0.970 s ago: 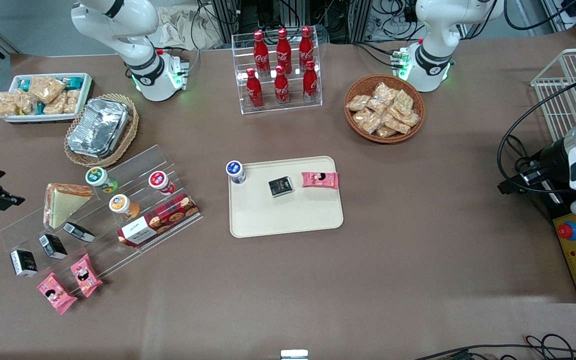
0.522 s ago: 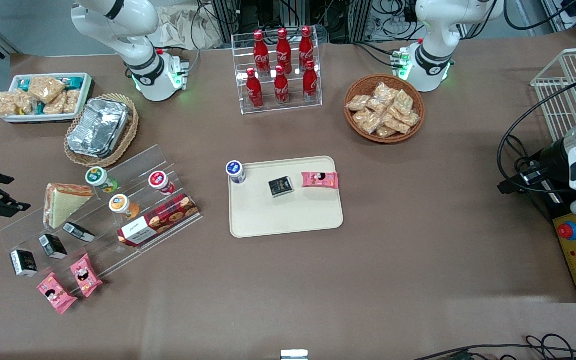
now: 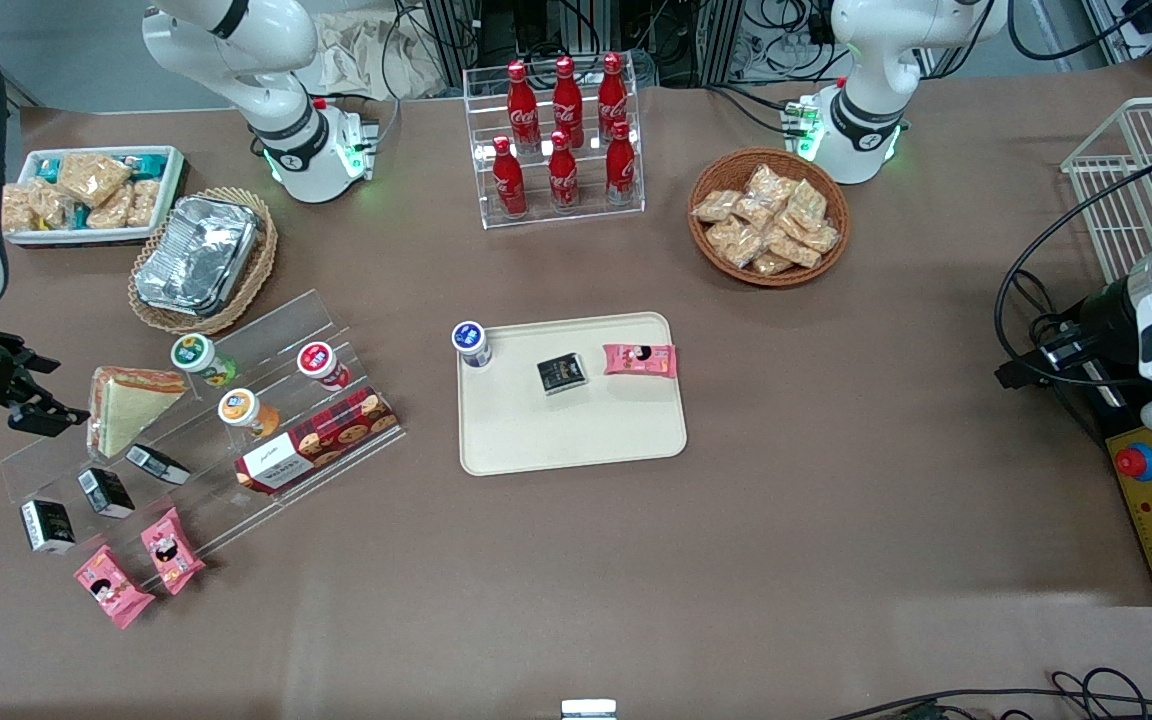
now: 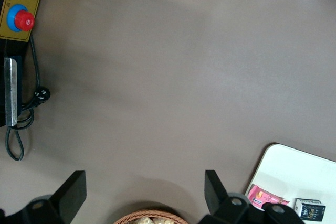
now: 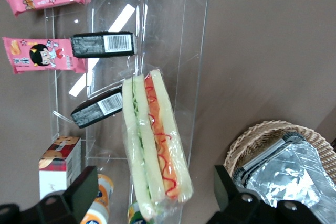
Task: Place sandwich on tray
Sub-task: 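Lower the right gripper over the sandwich and close on it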
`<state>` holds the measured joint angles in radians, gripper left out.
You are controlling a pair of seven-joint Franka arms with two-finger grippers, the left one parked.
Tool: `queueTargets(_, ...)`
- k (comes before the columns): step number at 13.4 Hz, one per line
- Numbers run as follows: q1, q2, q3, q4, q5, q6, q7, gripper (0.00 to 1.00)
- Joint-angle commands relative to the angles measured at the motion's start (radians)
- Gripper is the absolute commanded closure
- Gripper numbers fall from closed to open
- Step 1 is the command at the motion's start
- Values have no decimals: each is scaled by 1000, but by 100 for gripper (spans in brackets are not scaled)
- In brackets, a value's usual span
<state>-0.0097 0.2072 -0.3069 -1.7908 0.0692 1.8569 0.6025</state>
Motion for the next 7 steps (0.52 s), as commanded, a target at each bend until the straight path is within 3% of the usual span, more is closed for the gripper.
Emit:
queueTargets(1,8,-46,-1,-99,15,80,8,2)
queueTargets(7,16,-46,0,-188,15,186,6,2)
